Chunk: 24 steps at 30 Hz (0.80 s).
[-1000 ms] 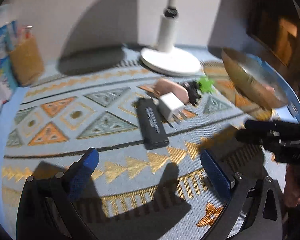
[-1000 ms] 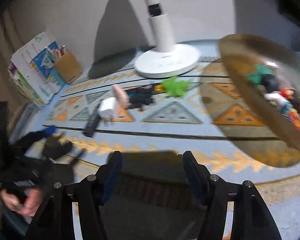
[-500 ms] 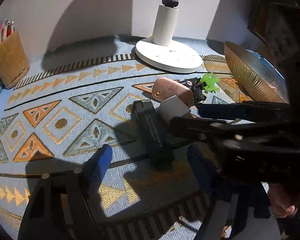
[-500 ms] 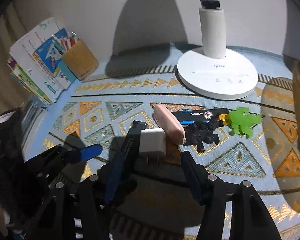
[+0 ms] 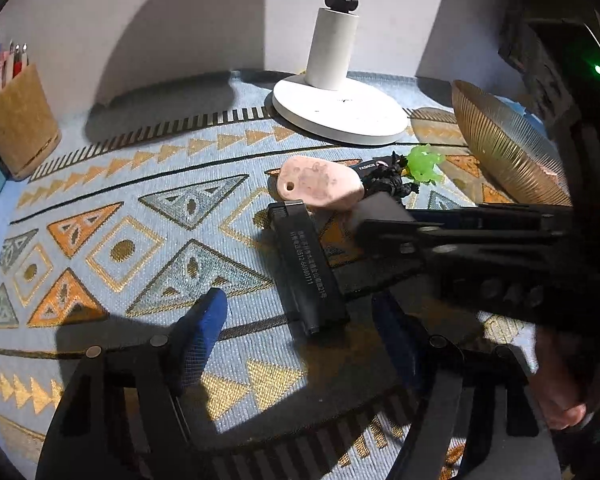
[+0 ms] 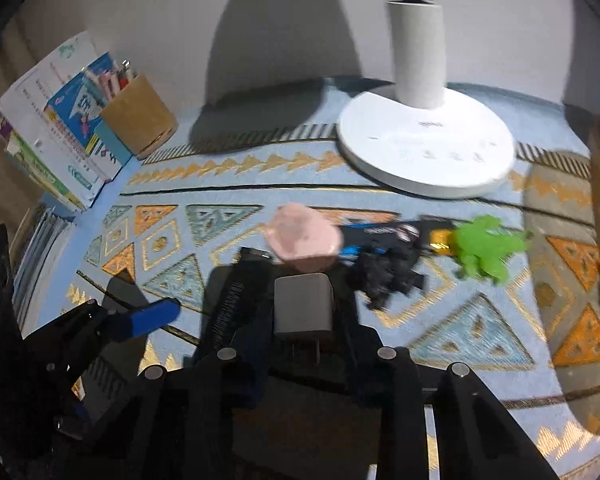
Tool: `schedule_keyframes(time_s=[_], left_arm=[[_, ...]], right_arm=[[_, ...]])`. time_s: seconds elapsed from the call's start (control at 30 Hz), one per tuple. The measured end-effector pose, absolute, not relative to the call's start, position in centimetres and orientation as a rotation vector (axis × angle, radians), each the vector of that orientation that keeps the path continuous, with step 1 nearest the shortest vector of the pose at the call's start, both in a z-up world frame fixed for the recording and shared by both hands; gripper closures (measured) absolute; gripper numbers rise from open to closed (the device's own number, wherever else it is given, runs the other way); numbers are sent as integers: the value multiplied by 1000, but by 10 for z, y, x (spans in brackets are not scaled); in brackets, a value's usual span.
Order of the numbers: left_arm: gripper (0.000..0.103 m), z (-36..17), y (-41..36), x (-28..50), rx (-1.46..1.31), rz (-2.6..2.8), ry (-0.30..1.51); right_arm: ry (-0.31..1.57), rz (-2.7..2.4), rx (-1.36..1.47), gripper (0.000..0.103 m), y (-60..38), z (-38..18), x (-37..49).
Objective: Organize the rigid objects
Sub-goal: 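Grasp the black power bank with the left gripper while the right gripper grasps the white plug, then lift the black power bank and white plug toward the amber bowl with both grippers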
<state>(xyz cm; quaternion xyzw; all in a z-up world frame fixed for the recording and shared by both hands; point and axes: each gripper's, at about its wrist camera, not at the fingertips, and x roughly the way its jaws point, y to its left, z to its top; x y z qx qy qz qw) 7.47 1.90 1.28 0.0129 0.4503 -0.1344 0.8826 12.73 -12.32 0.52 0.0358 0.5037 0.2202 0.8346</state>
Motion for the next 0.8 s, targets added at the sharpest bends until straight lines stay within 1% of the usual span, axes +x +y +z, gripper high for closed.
schedule_keyframes(time_s=[0.17, 0.2, 0.23, 0.27, 0.3, 0.33, 0.37, 0.53, 0.8], left_arm=[[32, 13, 16, 85, 24, -274, 941], [33, 13, 15, 88, 21, -268, 941], [37, 13, 15, 91, 20, -261, 938], [45, 13, 14, 93, 23, -253, 935], [60, 13, 12, 95, 30, -248, 931], [68, 13, 11, 96, 44, -234, 923], [79, 13, 10, 97, 46, -237, 923], [81, 17, 17, 84, -11, -251, 917], [81, 27, -12, 8, -30, -327, 884]], right_arm=[[1079, 399, 51, 73, -158, 10, 110], [1072, 387, 33, 73, -165, 11, 103], [1067, 382, 25, 73, -170, 11, 97], [1062, 380, 20, 73, -174, 11, 92], [1053, 377, 15, 73, -178, 11, 84], [1049, 376, 16, 73, -182, 11, 79], [1047, 377, 21, 73, -185, 11, 76], [1041, 378, 54, 73, -202, 13, 56], [1040, 343, 33, 73, -227, 12, 10]])
